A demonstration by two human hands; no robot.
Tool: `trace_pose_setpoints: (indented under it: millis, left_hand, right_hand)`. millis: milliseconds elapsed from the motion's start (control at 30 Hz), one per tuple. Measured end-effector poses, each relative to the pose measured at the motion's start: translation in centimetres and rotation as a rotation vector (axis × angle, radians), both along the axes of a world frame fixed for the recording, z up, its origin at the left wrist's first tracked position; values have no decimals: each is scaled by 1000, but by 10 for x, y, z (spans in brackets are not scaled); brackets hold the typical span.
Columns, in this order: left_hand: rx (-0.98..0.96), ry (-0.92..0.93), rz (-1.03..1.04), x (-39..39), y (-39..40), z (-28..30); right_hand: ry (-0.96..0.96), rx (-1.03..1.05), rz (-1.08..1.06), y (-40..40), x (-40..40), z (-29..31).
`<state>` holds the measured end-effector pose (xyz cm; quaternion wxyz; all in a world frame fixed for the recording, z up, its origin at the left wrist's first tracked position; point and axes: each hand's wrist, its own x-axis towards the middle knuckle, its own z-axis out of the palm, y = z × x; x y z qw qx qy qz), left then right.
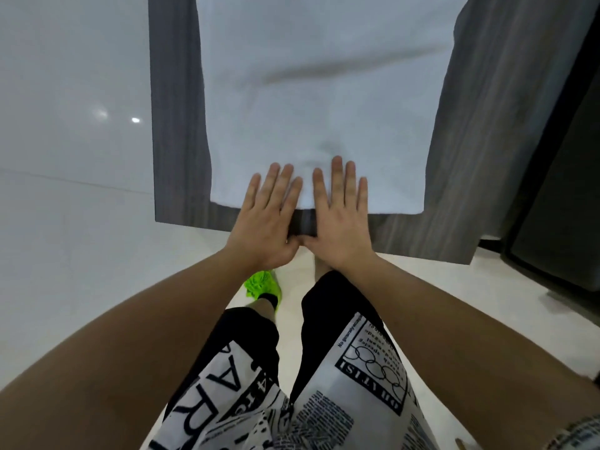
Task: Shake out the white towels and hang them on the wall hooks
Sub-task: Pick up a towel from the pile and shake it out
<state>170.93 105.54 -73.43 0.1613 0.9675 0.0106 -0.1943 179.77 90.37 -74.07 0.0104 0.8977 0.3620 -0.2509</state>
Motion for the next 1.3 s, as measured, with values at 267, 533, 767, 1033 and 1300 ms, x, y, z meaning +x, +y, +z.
trace_pose_setpoints:
  millis: [267,533,767,1033,1300]
  left_hand:
    - [237,-64,-205,-55,7,-1]
    - [103,142,-53,-57,18,58]
    - [48,40,88,-13,65,208]
    - [215,-424,343,62,137,429]
    - [289,-666,613,42,195,595]
  right_hand:
    - [-133,155,-177,-21,-69,3]
    - [31,201,-532,-13,-100,59]
    - [-125,102,-517,11,-42,200]
    - [-270,504,-399,83,74,421]
    - [-360,691,65,166,128,574]
